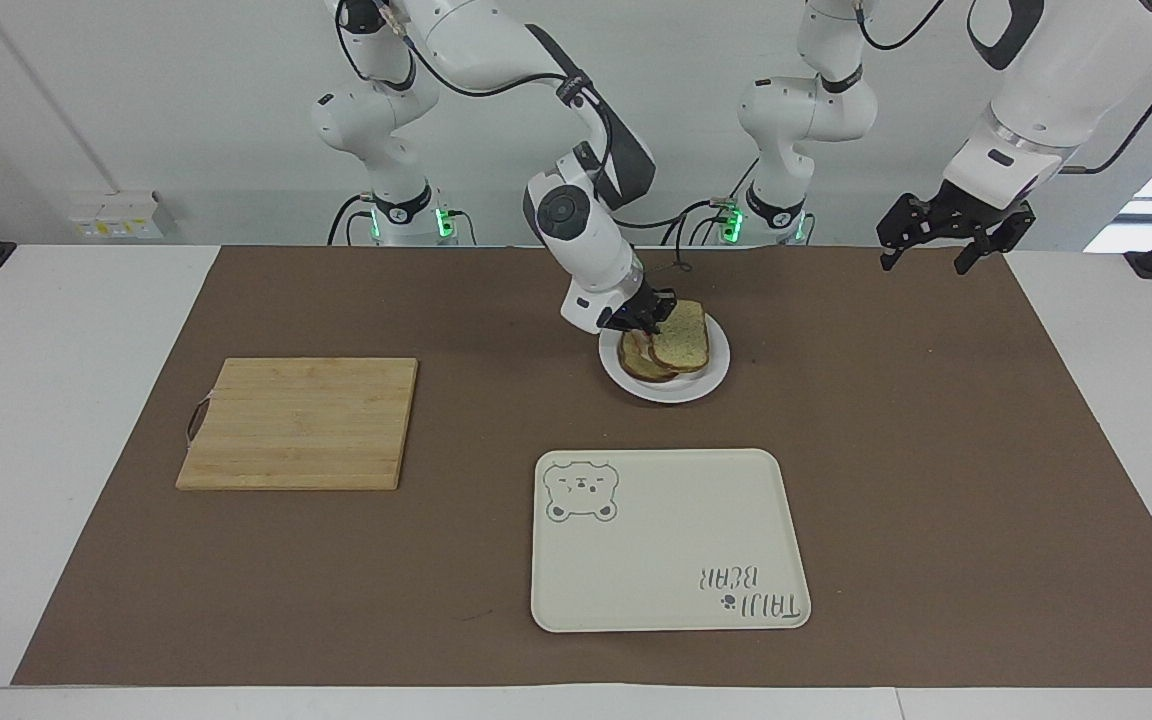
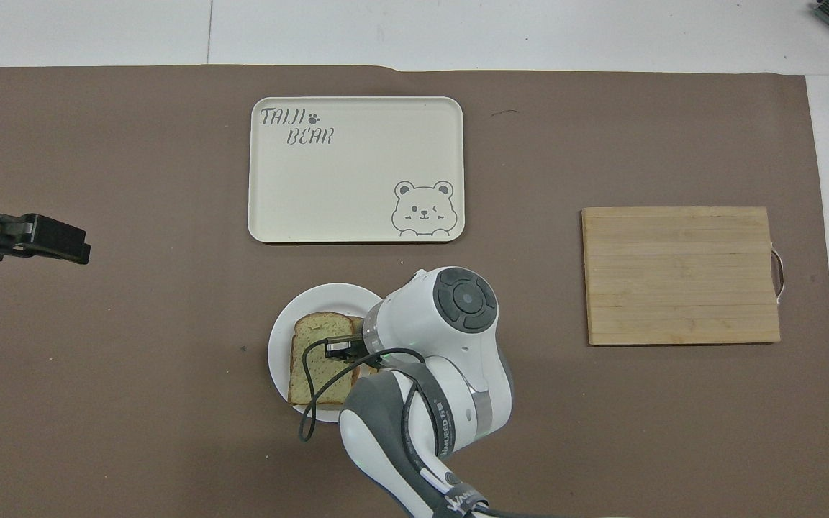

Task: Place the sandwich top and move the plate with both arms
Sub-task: 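Lower the bread slice onto the egg and open the right gripper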

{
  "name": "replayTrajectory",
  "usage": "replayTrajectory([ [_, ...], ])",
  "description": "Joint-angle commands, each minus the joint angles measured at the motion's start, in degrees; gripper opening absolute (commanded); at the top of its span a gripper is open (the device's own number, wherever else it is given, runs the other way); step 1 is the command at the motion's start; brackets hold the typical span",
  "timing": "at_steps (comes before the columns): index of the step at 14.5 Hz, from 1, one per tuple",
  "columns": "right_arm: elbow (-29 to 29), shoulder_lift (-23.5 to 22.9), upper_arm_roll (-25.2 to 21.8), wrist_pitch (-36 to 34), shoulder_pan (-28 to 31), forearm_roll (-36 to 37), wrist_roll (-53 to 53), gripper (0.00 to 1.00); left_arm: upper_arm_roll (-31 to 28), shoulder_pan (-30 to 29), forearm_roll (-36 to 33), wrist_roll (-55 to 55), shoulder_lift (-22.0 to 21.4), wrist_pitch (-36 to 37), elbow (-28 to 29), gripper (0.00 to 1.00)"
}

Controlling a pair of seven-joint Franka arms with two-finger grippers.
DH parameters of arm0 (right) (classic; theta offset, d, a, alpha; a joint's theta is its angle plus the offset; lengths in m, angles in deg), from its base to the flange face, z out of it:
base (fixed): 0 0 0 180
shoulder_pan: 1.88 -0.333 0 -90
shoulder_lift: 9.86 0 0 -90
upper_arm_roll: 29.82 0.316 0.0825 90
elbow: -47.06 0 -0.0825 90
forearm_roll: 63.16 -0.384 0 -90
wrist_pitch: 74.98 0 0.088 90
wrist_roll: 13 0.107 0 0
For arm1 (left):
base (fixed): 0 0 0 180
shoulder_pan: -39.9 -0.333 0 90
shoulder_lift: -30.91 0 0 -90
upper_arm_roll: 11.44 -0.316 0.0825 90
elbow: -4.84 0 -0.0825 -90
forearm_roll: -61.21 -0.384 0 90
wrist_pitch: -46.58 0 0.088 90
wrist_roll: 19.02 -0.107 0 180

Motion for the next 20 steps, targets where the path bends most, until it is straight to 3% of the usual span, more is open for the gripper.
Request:
replayTrajectory([
  [1,-1.51,0.38,-0.09,1.74,-0.55,-1.62,-2.29,0.00,0.65,-0.87,-0.78,-0.51,-0.84,0.34,0.36,1.00],
  [5,-1.51,0.29,-0.09,1.65,-0.38,-1.62,-1.59,0.00,0.65,-0.95,-0.78,-0.51,-0.84,0.34,0.36,1.00],
  [6,-1.51,0.29,-0.09,1.56,-0.20,-1.62,-1.59,0.10,0.65,-0.87,-0.78,-0.51,-0.84,0.34,0.36,1.00],
  [7,-1.51,0.20,-0.09,1.56,-0.11,-1.62,-1.59,0.33,0.65,-0.87,-0.78,-0.51,-0.84,0.34,0.36,1.00],
  [8,-1.33,0.11,-0.09,1.56,0.06,-1.62,-1.50,0.63,0.65,-0.95,-0.78,-0.51,-0.84,0.34,0.36,1.00],
  [9,-0.98,-0.15,-0.09,1.65,0.06,-1.54,-1.76,1.00,0.56,-0.95,-0.78,-0.51,-0.84,0.34,0.36,1.00],
  [14,0.87,-0.94,-0.53,1.74,0.77,0.30,-1.94,1.00,0.65,-0.95,-0.78,-0.51,-0.84,0.34,0.36,1.00],
  [20,0.78,2.74,-1.06,0.42,6.20,10.85,-1.50,1.00,0.56,-0.95,-0.78,-0.51,-0.84,0.34,0.36,1.00],
])
